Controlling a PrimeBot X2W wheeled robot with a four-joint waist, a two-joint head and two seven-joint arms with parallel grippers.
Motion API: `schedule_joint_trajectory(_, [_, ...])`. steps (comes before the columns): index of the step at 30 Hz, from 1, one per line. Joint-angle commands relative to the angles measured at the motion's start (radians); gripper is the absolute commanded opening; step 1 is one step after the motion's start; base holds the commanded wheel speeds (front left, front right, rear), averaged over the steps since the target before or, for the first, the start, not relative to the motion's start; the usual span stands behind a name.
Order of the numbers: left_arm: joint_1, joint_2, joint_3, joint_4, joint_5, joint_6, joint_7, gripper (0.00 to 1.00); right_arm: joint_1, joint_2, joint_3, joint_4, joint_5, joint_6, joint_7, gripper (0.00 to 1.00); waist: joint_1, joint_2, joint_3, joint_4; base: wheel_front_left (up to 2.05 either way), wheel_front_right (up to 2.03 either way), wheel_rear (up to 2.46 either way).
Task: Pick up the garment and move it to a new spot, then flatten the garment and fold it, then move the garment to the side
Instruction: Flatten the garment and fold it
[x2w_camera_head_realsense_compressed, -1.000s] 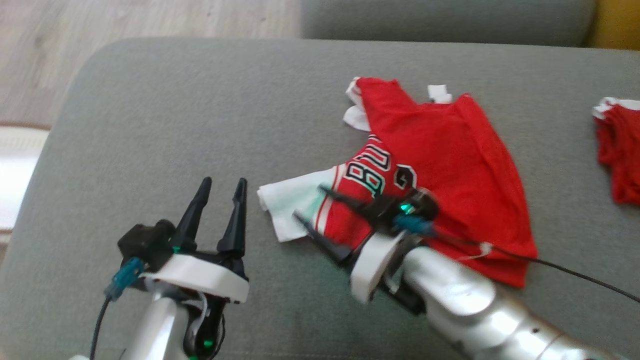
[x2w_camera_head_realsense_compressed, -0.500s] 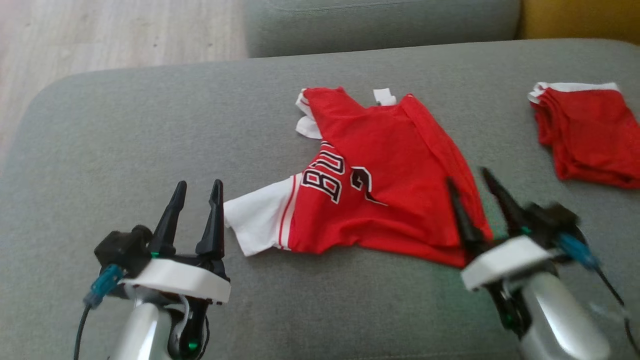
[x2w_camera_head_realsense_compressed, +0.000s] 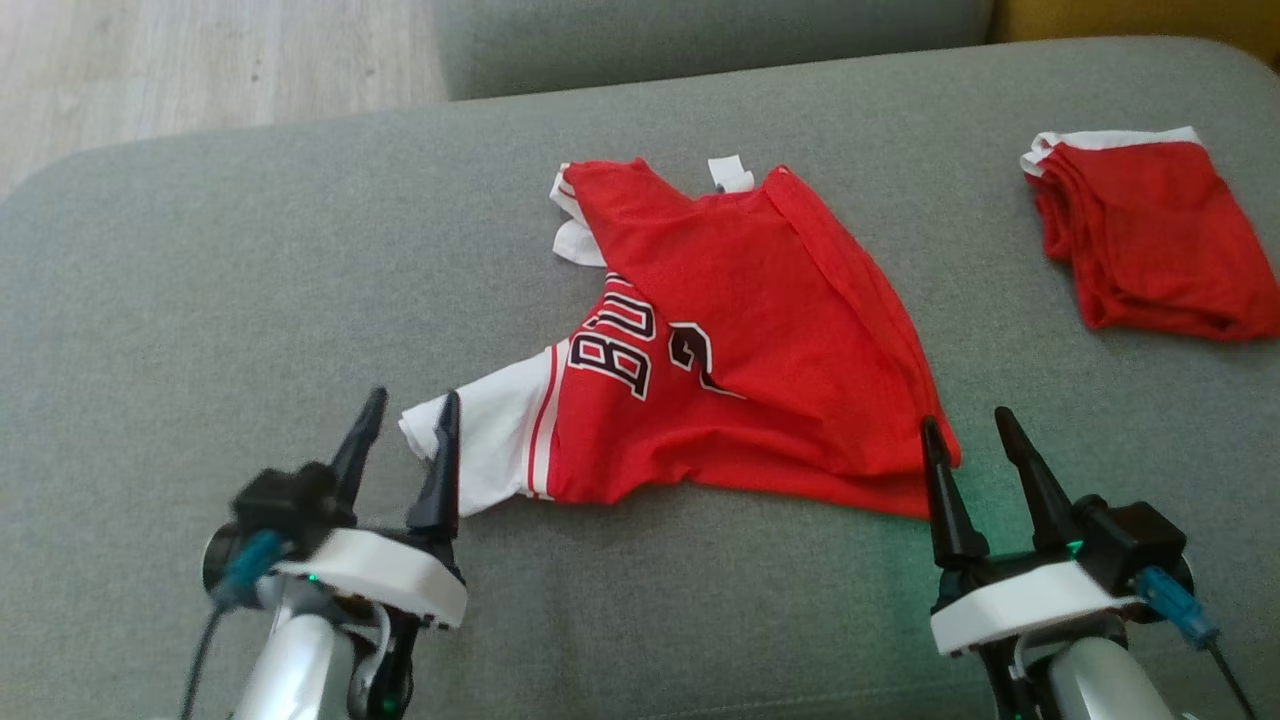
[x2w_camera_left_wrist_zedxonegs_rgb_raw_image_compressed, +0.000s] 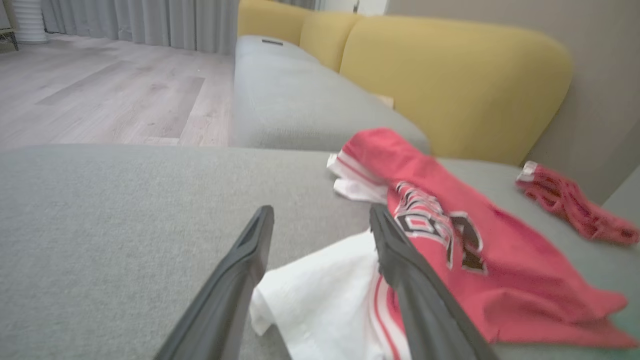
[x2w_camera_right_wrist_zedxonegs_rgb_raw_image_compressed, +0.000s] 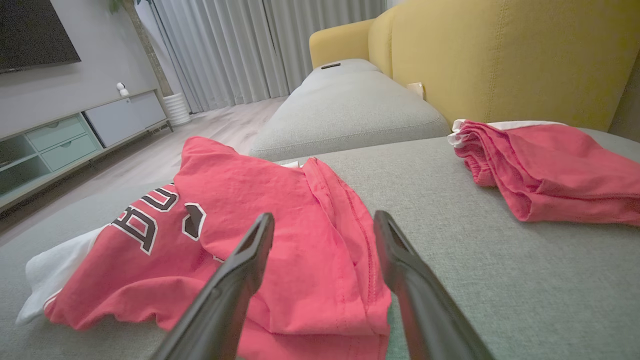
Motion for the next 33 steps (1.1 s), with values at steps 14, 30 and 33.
schedule_joint_trajectory(14, [-0.29,0.117,-0.093,0.388,0.248,0.027,0.018,1.0,-0.053,0.001,0.03,-0.039,0.019,-0.001,0.007,1.0,0.0,0.0,0.053,-0.03,0.0,0.0,0.0])
schedule_joint_trajectory(30, [-0.374,0.112,-0.172,0.591,0.232,-0.007,0.007,0.0,-0.053,0.001,0.022,-0.001,0.019,-0.001,0.013,1.0,0.0,0.0,0.042,-0.021,0.0,0.0,0.0])
schedule_joint_trajectory(33, [-0.377,0.116,-0.143,0.547,0.211,0.024,-0.003,0.0,-0.054,0.001,0.023,0.004,0.019,-0.001,0.017,1.0,0.0,0.0,0.033,-0.009,0.0,0.0,0.0])
